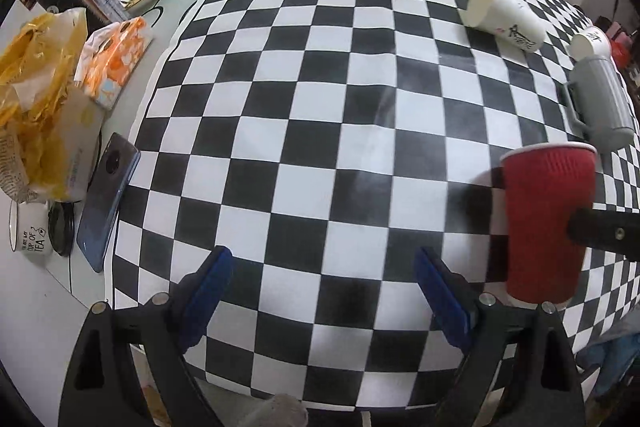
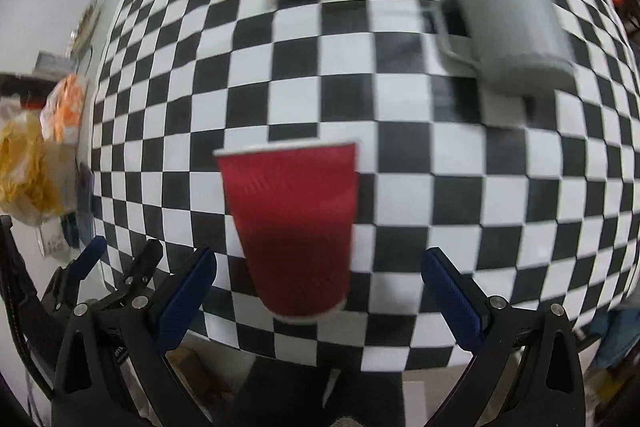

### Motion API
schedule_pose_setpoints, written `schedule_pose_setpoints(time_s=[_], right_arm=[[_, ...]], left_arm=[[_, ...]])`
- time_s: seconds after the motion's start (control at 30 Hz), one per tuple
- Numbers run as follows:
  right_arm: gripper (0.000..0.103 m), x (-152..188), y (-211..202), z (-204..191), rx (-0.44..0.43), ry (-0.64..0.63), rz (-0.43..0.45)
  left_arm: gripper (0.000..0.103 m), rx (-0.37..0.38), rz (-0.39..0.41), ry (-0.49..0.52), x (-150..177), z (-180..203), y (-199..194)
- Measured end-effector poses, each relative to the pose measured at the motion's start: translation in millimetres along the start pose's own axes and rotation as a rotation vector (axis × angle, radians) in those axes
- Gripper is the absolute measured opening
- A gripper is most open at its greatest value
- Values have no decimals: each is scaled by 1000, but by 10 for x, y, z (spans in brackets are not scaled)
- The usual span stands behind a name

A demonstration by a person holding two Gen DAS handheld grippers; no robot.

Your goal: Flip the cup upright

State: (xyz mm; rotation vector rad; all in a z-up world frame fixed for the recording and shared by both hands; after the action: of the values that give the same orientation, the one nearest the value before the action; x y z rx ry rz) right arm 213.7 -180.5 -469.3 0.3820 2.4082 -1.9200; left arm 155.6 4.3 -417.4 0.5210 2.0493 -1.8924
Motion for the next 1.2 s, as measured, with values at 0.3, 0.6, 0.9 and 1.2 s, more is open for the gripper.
schedule_pose_setpoints(time_s=[0.3,0.6,0.9,1.2], right_arm=[[97,-105,384,-186,7,-46,-114],[81,-42,611,-252,-1,-18,-174],[79,-107,527,-348,-80,47,-82],[79,-595,250,-499,-152,85,265]], left_arm=[[92,10,-30,-31,-12,-97,149],[92,12,-44,-18,-24,-147,273],[92,37,-44,-38,-155,-260,379],[92,38,-12,-89,-397,-467,488]])
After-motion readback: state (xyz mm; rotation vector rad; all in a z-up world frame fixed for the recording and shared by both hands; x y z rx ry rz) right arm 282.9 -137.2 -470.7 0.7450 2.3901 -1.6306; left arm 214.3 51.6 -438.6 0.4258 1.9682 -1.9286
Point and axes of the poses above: each gripper's, at about its wrist camera, not at the fingertips, and y roughly the way its jaws point, z to its right, x to its underside, the point moved 7 cm from there along y, roughly the way its jaws point, and after that the axes turned 13 degrees about z, right-handed, at the moved point
